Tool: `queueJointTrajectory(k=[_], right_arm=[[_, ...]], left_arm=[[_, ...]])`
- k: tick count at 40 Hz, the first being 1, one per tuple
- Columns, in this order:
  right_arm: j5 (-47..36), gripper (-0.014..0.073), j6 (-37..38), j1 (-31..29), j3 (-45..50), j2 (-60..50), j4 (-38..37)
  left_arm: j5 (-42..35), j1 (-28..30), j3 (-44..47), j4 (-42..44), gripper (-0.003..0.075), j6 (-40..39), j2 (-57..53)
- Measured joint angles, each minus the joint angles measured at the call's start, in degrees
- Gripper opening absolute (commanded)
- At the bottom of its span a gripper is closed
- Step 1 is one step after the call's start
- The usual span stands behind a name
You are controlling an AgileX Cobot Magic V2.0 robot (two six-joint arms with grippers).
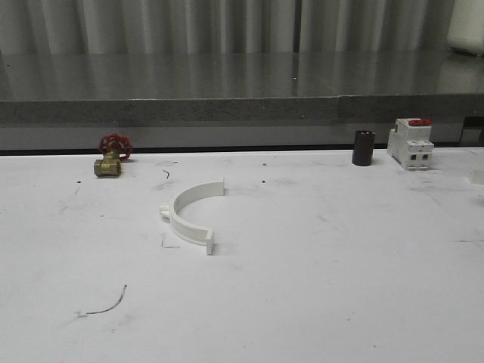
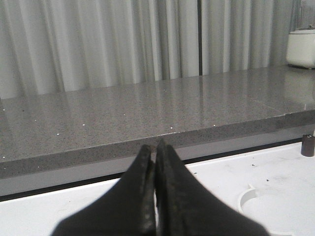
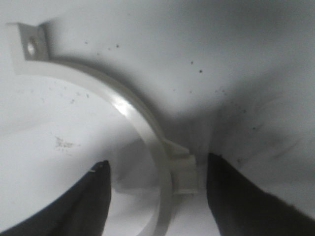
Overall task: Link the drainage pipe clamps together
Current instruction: 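Grasp the second white half-ring clamp with the right gripper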
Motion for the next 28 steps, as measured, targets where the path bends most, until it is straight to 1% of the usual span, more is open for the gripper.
queueJointTrajectory(k=[6, 8, 16, 28], right_arm=[[0.4, 0.0193, 0.0, 0.0, -0.6, 0.1, 0.0], [0.7, 0.0164, 0.0, 0.0, -1.2, 0.3, 0.0], [3.0, 0.0159, 0.1, 0.0, -4.2, 0.3, -1.2], [4.7, 0.0159, -0.4, 0.3, -4.4, 0.1, -3.1]], left_arm=[[0.0, 0.0, 0.0, 0.0, -0.002, 0.0, 0.0], [0.0, 0.0, 0.0, 0.0, -0.002, 0.0, 0.0], [0.0, 0.0, 0.0, 0.0, -0.002, 0.0, 0.0], [0.0, 0.0, 0.0, 0.0, -0.002, 0.0, 0.0]])
